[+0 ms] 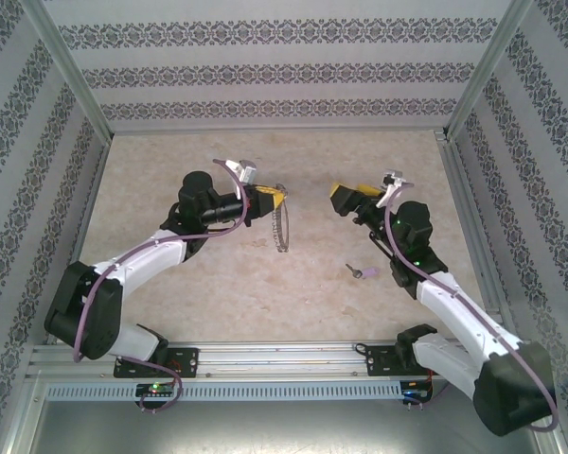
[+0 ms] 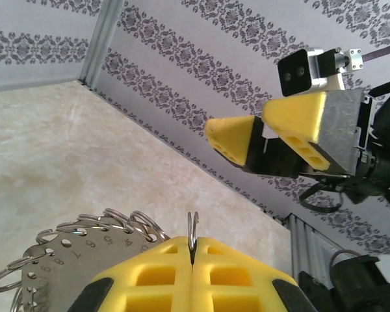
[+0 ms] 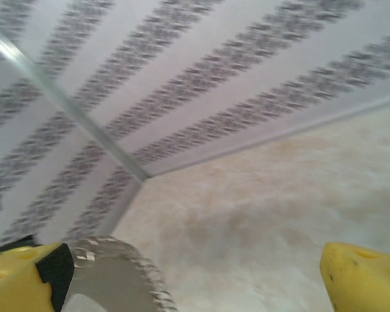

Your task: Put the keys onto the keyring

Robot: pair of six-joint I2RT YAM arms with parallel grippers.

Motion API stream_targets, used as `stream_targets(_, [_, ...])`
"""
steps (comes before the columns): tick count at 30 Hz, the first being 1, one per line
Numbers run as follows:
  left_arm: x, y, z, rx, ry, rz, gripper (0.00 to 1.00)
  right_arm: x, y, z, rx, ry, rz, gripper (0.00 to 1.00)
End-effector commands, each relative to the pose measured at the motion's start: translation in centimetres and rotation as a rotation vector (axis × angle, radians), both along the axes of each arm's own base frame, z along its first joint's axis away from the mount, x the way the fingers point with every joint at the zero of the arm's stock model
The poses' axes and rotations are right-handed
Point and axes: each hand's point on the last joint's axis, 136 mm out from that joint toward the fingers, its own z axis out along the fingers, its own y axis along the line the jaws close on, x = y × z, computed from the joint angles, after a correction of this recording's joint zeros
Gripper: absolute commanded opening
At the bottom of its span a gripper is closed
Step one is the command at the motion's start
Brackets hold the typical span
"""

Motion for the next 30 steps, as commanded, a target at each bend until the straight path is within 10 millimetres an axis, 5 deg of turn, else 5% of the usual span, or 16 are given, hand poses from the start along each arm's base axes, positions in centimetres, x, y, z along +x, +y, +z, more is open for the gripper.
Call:
stream_targets(1, [-0.2,0.6,0.9,0.039,-0.108,0.028,0.0,-0.8,-3.8,-4.7,-0.091,0.182,-0.187,0.98])
stream_targets(7, [-0.4,0.4,0.8,0.052,-0.129,0.025,0.0,-3.0,-4.4,-8.6,-0.134,0.341,-0.181,0.96])
stream_targets(17, [-0.5,0.0,0.6,0.048,-0.122,0.016,0.0,-8.2,-5.6,-20.2,-0.2,0.775,-0.216,0.59])
stream_targets(23, [-0.9,-0.2,0.6,0.03,-0.122,0.005,0.0,-10.1,-6.7,-23.8,-0.233,0.87,-0.312,0.54])
stream_targets(30, [-1.4,-0.1,1.5,0.004,-0.138,-0.005,0.0,-10.9,-8.6,-24.2,-0.274,0.9,-0.437,0.56])
